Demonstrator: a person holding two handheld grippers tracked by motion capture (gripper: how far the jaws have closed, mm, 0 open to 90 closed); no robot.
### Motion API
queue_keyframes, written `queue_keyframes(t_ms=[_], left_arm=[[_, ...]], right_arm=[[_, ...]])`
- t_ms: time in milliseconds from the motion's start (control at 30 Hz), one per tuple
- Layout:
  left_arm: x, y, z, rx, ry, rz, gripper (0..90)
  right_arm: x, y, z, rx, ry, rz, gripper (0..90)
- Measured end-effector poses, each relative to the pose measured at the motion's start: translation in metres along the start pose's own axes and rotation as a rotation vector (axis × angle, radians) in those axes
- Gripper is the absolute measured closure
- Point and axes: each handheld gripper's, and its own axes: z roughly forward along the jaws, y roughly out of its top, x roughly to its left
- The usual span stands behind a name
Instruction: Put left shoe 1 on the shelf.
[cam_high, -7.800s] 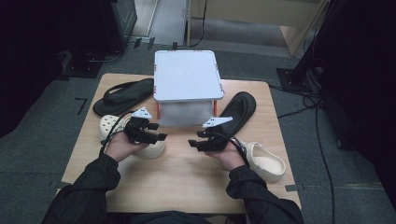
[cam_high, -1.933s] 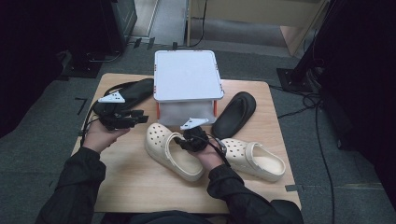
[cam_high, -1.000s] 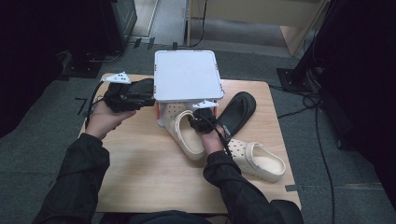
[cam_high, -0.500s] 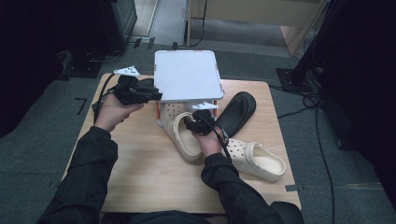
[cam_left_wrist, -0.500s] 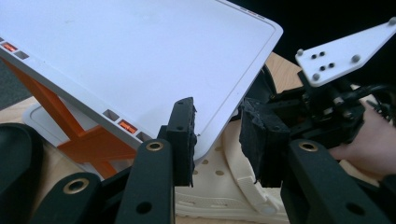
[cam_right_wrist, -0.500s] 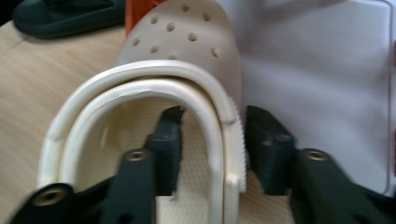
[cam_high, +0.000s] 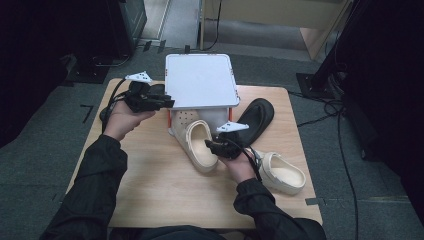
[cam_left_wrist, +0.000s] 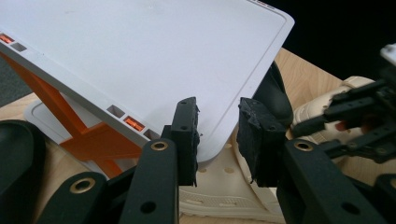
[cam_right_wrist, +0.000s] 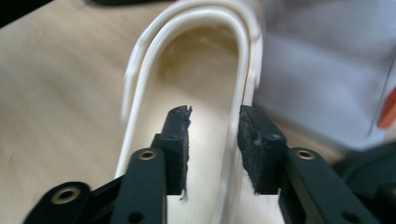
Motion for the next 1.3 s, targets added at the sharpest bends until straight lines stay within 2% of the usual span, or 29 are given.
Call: queue_keyframes(t_ms=[33,67,100,200,233,333,433,600,667,700,833,1033,1233,1300], left_arm=[[0.000,-0.001,0.001,0.000,-0.003,-0.001,68.5],[0.000,-0.001,0.001,0.000,-0.003,-0.001,68.5],[0.001,-0.001,0.002,-0.001,-0.002,0.000,68.5],[0.002,-0.004,0.003,-0.008,-0.007,0.003,68.7],[0.004,-0.006,0.003,-0.018,-0.009,-0.004,68.8],[0.006,-0.008,0.002,-0.034,-0.015,-0.017,70.1],[0.006,-0.009,0.002,-0.039,-0.013,-0.021,70.8],[0.004,-0.008,0.003,-0.030,0.003,0.002,73.1],[0.003,-0.008,0.003,-0.029,0.007,0.005,73.5],[0.003,-0.008,0.003,-0.029,0.008,0.005,73.7],[0.002,-0.008,0.004,-0.027,0.013,0.018,73.7],[0.001,-0.009,0.006,-0.028,0.009,0.022,74.2],[0.001,-0.009,0.006,-0.029,0.008,0.024,74.3],[0.001,-0.009,0.006,-0.029,0.008,0.026,74.3]], right_arm=[[0.002,-0.009,-0.010,0.002,0.002,-0.017,72.6],[0.002,-0.009,-0.010,0.002,0.002,-0.017,72.6],[0.004,-0.017,-0.018,0.008,0.003,-0.036,79.2],[0.006,-0.025,-0.026,0.019,0.001,-0.038,81.3],[0.007,-0.029,-0.028,0.016,0.002,-0.041,81.4],[0.013,-0.043,-0.033,0.002,-0.014,-0.096,81.8],[0.015,-0.051,-0.036,0.024,-0.019,-0.097,81.9],[0.012,-0.059,-0.036,0.047,-0.033,-0.094,81.0],[0.014,-0.062,-0.033,0.067,-0.030,-0.138,77.3],[0.017,-0.064,-0.029,0.081,-0.013,-0.153,75.6],[0.020,-0.064,-0.026,0.084,-0.005,-0.158,75.5],[0.022,-0.064,-0.025,0.070,0.035,-0.121,75.3],[0.027,-0.064,-0.024,0.065,0.059,-0.117,75.3],[0.028,-0.064,-0.022,0.065,0.081,-0.105,75.3]])
